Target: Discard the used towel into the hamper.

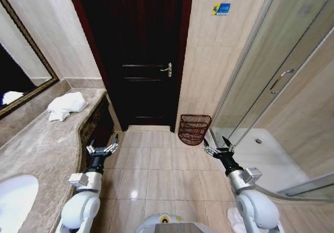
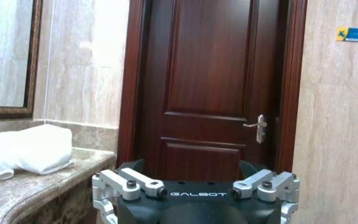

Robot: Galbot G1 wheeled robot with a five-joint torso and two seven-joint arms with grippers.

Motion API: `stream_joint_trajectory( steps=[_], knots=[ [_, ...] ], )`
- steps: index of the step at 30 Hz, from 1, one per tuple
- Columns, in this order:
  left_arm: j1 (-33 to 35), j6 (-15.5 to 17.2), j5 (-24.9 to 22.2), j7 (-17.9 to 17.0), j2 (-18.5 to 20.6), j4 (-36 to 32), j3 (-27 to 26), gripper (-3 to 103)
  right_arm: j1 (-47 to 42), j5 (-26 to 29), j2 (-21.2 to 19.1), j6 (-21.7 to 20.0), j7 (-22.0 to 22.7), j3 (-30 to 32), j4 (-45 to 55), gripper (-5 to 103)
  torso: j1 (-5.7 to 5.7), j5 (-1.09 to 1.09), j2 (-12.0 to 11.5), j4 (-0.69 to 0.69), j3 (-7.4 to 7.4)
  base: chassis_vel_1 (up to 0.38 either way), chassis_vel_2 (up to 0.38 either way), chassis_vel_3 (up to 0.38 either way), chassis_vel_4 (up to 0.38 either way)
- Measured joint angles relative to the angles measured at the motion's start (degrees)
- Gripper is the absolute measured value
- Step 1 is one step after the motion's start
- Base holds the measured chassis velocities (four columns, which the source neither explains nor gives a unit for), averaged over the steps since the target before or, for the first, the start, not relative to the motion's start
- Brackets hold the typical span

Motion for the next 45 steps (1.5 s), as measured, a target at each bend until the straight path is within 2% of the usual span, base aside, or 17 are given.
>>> stream_joint_trajectory(
  steps=[9, 45],
  knots=[
    [-0.1, -1.9, 0.7, 1.2, 0.1, 0.9, -0.2, 100, 0.2, -0.2, 0.3, -0.9, -0.2, -0.2, 0.8, 100, 0.00, 0.00, 0.0, 0.00, 0.00, 0.000, 0.000, 0.000, 0.000],
    [-0.4, -3.1, 2.7, 1.8, -0.7, 1.0, -0.1, 100, 1.2, -1.2, 0.9, 0.1, -0.9, 0.1, -0.7, 100, 0.00, 0.00, 0.0, 0.00, 0.00, 0.000, 0.000, 0.000, 0.000]
  ],
)
